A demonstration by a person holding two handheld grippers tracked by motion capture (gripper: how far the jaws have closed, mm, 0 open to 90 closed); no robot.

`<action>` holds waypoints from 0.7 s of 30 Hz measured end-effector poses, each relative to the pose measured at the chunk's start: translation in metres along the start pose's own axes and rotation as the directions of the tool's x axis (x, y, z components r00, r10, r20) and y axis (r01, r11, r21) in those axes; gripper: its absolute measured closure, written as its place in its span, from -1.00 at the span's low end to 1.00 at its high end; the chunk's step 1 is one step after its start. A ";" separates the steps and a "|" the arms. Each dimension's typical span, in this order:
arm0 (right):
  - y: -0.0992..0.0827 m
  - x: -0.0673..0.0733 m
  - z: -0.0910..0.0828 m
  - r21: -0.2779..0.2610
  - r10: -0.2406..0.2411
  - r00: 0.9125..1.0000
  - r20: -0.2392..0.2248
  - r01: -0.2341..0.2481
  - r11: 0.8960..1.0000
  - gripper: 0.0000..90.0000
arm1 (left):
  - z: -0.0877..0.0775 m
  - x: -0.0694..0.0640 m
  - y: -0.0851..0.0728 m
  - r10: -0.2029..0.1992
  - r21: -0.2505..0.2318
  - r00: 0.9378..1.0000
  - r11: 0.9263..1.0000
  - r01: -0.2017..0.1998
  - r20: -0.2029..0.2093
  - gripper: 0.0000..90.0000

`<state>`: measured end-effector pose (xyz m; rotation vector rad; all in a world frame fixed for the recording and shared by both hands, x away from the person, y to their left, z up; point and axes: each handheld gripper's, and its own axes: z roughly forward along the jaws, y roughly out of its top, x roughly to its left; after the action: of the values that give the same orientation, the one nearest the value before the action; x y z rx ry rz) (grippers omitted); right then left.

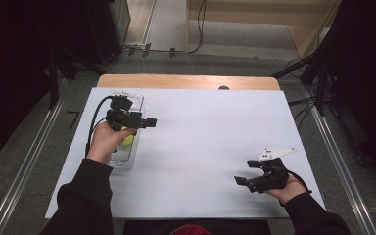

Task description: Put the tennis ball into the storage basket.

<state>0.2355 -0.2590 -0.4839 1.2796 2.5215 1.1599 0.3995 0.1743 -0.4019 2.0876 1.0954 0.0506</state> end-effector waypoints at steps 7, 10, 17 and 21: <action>0.000 0.000 0.000 0.000 -0.002 1.000 -0.001 0.002 1.000 -0.69 | 0.004 -0.005 -0.002 0.012 0.009 1.000 1.000 -0.012 0.007 -0.51; 0.000 0.000 0.000 -0.001 0.001 1.000 0.001 -0.001 1.000 -0.69 | 0.006 -0.006 -0.004 -0.005 0.007 1.000 1.000 0.004 0.029 -0.51; 0.000 -0.001 0.000 -0.002 0.002 1.000 0.000 -0.002 1.000 -0.69 | 0.007 -0.007 -0.010 -0.013 0.017 0.999 1.000 0.012 0.037 -0.51; 0.000 -0.001 0.000 -0.002 0.001 1.000 0.001 -0.001 1.000 -0.69 | 0.007 -0.010 -0.014 0.002 0.025 0.999 1.000 -0.003 0.038 -0.51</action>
<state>0.2357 -0.2596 -0.4840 1.2815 2.5185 1.1612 0.3862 0.1676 -0.4130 2.1038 1.0765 -0.0015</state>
